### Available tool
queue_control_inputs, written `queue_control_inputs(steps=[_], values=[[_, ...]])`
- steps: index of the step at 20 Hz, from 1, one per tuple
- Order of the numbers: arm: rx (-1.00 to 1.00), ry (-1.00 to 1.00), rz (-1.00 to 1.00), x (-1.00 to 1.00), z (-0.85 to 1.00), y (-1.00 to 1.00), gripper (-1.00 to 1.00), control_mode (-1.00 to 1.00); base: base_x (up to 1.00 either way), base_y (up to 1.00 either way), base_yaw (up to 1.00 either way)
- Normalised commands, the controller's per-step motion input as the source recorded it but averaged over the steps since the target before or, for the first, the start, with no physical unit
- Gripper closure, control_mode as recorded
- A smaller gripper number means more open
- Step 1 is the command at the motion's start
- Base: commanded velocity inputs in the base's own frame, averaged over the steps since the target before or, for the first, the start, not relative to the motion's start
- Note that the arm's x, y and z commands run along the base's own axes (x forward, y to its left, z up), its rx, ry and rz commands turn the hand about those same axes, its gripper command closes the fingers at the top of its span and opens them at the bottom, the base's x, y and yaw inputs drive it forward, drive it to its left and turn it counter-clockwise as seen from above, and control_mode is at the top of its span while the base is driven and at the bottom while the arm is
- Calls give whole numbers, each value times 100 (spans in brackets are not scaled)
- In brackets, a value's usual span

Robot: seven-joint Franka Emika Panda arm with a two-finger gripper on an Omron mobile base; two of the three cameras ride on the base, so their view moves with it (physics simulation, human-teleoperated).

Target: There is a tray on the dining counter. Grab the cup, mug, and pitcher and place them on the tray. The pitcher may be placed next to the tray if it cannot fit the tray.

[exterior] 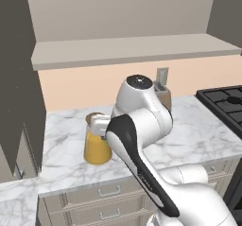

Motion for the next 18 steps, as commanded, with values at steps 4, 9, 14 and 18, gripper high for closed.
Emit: queue_control_inputs(steps=[4,9,14,18], values=[[0,0,-14,38,-20,41,-100,-100,0,0,0],[0,0,-5,24,-7,19,-100,-100,0,0,0],[0,1,0,37,0,1,-100,-100,0,0,0],[-2,0,0,39,-17,13,-100,-100,0,0,0]])
